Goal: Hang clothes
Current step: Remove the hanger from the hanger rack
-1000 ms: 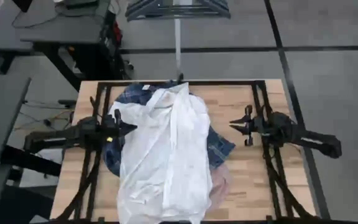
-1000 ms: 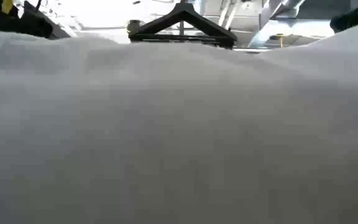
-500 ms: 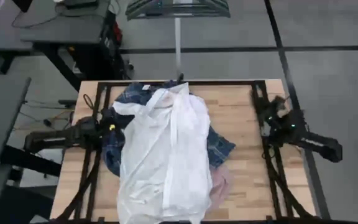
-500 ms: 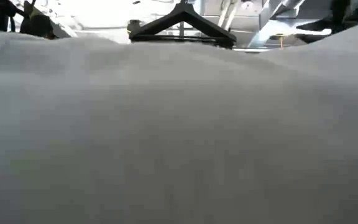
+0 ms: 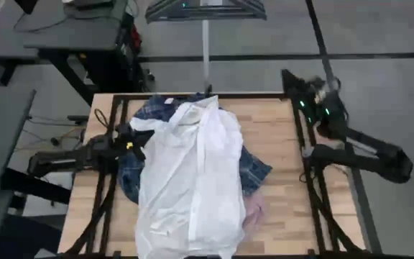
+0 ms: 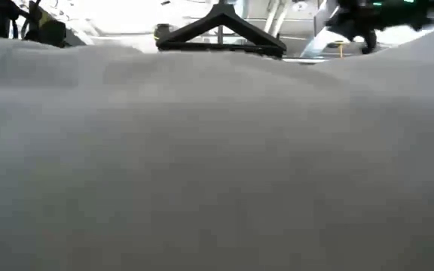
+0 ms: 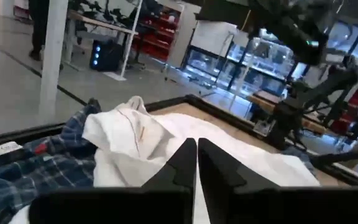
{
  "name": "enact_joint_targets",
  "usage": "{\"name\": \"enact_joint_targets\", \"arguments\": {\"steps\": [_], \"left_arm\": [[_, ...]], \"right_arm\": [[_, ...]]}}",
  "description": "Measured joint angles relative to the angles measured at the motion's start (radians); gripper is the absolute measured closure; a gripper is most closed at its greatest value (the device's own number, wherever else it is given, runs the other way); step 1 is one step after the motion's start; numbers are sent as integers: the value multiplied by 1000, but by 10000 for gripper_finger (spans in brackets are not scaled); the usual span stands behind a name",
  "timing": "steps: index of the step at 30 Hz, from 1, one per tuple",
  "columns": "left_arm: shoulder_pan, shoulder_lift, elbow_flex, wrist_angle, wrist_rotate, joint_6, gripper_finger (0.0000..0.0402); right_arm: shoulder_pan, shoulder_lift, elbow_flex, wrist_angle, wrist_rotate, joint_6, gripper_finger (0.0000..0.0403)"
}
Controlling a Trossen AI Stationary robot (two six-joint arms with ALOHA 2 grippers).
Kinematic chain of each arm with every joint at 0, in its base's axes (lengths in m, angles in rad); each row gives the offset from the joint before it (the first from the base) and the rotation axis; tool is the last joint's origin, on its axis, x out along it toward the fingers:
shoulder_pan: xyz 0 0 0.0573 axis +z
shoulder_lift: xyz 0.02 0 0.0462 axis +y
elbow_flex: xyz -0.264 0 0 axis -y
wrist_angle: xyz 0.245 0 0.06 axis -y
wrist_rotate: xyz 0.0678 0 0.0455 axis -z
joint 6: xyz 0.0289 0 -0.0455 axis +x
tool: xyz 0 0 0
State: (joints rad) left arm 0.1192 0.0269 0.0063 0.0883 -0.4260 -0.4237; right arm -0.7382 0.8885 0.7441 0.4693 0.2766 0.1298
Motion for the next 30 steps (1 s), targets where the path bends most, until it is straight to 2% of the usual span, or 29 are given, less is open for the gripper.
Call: {"name": "enact_joint_targets", "arguments": {"steps": [4, 7, 9, 11, 15, 21, 23, 30], "left_arm": [[0, 0, 0, 5, -13, -60, 400], [0, 0, 0, 5, -13, -60, 400], [0, 0, 0, 6, -13, -59, 400], [0, 0, 0, 6, -13, -58, 400], [0, 0, 0, 6, -13, -58, 400], [0, 0, 0, 6, -11, -80, 400], [0, 0, 0, 6, -11, -93, 400], [0, 0, 0, 8, -9, -123, 400]], "right_arm": [[-109, 137, 196, 30, -1, -288, 346], [-187, 220, 309, 6, 12, -369, 346], [-247, 275, 381, -62, 2, -336, 346], [-318, 336, 453, -159, -66, -241, 346], [-420, 463, 583, -285, -364, -115, 346], [-458, 599, 747, -395, -662, -76, 337], [-461, 625, 777, -407, -705, -76, 324], [-475, 667, 837, -406, -725, -77, 253]]}}
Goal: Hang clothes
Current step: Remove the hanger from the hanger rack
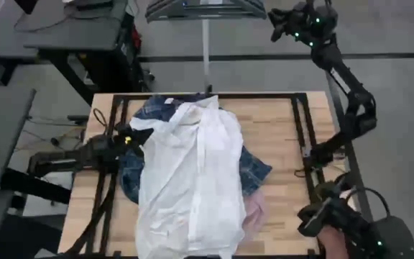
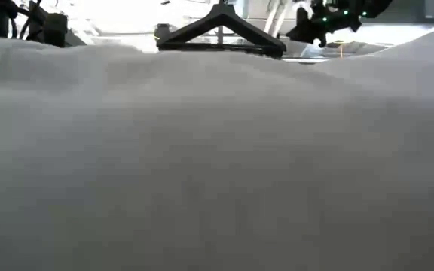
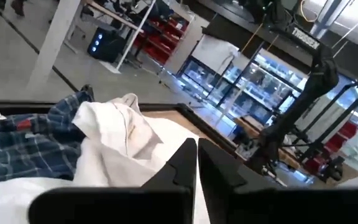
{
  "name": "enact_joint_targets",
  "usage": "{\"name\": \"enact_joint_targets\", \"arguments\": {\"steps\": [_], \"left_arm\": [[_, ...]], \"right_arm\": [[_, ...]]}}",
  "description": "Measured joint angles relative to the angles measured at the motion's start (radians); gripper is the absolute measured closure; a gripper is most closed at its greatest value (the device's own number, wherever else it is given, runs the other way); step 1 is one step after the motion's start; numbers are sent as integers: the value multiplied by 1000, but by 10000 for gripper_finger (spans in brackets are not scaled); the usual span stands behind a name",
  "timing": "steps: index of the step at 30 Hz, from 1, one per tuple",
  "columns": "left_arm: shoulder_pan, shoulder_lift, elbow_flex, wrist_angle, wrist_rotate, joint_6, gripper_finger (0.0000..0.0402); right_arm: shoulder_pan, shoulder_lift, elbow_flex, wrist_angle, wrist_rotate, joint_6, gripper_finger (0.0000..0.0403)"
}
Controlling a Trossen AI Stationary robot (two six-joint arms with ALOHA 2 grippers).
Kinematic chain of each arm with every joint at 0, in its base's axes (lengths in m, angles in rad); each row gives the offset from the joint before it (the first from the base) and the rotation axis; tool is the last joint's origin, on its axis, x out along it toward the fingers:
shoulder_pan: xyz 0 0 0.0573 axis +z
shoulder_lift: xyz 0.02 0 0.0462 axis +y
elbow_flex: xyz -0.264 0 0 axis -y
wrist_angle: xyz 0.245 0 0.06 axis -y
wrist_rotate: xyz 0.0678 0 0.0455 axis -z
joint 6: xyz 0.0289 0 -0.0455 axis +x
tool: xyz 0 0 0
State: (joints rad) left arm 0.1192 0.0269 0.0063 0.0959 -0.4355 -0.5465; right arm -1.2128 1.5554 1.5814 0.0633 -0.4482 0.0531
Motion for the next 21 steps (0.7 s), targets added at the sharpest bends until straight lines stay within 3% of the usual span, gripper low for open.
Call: {"name": "enact_joint_targets", "arguments": {"steps": [8, 21], "left_arm": [[0, 0, 0, 0, 0, 8, 400], [0, 0, 0, 0, 0, 4, 400]], "right_arm": [[20, 61, 0, -7, -4, 1, 190], [34, 64, 0, 8, -105, -3, 192]]}}
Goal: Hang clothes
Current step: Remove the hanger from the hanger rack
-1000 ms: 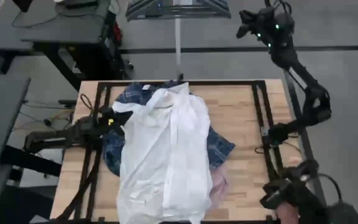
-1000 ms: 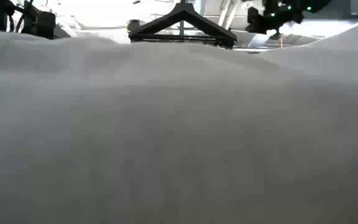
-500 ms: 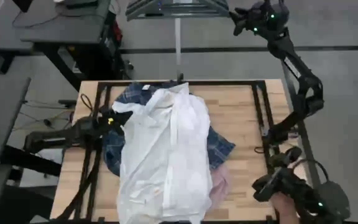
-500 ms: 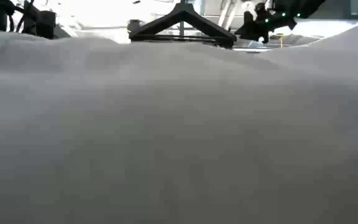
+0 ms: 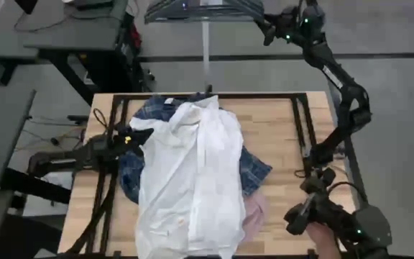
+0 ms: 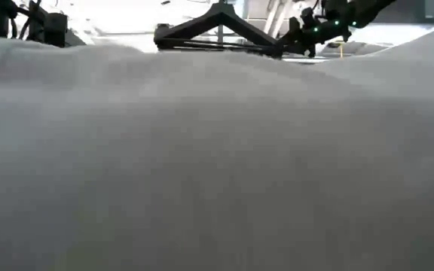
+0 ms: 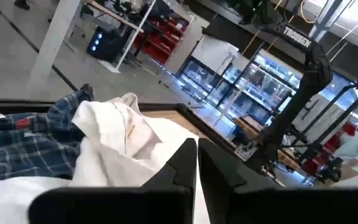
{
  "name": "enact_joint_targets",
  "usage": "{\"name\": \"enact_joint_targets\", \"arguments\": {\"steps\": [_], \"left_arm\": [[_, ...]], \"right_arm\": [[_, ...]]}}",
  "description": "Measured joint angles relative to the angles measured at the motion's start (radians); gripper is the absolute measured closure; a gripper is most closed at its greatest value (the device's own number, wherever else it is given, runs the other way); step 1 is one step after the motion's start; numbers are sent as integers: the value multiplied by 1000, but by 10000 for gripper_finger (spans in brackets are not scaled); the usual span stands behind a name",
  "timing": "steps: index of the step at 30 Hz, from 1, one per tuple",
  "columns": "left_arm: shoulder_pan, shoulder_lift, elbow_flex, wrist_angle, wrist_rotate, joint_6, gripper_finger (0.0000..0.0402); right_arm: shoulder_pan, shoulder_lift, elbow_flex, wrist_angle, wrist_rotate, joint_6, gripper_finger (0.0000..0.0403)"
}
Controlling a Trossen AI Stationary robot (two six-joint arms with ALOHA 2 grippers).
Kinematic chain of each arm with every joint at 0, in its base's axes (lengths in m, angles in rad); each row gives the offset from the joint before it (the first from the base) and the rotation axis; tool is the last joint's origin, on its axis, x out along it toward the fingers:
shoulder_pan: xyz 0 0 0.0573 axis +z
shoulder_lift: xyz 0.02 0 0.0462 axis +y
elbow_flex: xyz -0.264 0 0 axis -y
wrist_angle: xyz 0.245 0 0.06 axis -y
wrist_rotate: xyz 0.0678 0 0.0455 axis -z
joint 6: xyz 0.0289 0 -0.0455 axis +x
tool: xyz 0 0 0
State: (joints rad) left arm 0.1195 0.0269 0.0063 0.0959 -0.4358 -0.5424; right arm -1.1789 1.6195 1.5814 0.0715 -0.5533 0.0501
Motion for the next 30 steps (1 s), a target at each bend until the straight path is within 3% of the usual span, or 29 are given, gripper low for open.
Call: {"name": "enact_joint_targets", "arguments": {"steps": [7, 21, 25, 30], "left_arm": [[0, 0, 0, 0, 0, -1, 400], [0, 0, 0, 0, 0, -2, 400], [0, 0, 0, 0, -1, -3, 400], [0, 0, 0, 0, -3, -4, 400]], "right_arm": [[30, 5, 0, 48, -135, 18, 208], [88, 5, 0, 67, -133, -56, 254], [96, 5, 0, 90, -131, -74, 292], [100, 5, 0, 52, -140, -104, 374]]}}
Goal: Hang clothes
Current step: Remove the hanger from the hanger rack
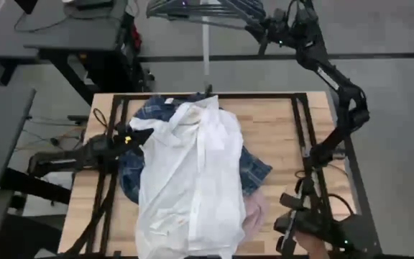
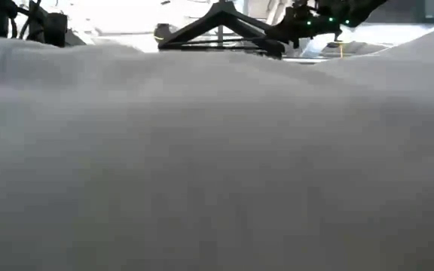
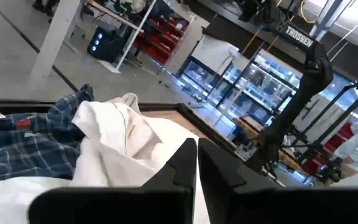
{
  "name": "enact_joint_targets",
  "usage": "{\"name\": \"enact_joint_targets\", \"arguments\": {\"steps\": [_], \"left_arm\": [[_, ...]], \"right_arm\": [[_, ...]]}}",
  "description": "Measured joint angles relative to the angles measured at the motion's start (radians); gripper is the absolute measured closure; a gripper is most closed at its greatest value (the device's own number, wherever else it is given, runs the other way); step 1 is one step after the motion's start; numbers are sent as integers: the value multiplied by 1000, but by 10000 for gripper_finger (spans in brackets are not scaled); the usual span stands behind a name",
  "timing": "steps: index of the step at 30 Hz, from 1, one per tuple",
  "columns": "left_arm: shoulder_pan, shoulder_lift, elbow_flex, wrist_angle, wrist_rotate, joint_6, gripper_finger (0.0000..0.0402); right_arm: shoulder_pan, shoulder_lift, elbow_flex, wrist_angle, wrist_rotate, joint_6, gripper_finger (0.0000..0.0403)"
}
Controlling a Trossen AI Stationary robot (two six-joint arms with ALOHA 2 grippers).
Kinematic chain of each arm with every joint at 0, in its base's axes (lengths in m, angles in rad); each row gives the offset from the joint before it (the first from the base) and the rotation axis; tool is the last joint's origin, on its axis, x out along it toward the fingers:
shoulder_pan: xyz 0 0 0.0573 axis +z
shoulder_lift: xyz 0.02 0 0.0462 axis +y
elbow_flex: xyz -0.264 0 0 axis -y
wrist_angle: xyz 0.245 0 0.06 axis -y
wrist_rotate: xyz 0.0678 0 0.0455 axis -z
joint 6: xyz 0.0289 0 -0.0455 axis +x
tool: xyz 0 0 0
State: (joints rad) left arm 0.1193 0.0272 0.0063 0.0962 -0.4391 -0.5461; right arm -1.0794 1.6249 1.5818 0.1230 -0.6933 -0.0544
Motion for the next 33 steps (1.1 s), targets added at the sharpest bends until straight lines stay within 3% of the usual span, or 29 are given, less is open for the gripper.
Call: {"name": "enact_joint_targets", "arguments": {"steps": [11, 17, 23, 33], "left_arm": [[0, 0, 13, 44, -3, 5, 400], [0, -1, 24, 53, -4, 53, 400], [0, 0, 25, 53, -6, 74, 400], [0, 0, 27, 57, -6, 51, 400]], "right_arm": [[-14, -2, 43, 9, 28, 24, 379], [-42, -4, 120, 3, -22, 64, 379], [-41, -13, 167, -102, -72, 63, 379], [-34, -120, 171, -301, -66, -3, 379]]}}
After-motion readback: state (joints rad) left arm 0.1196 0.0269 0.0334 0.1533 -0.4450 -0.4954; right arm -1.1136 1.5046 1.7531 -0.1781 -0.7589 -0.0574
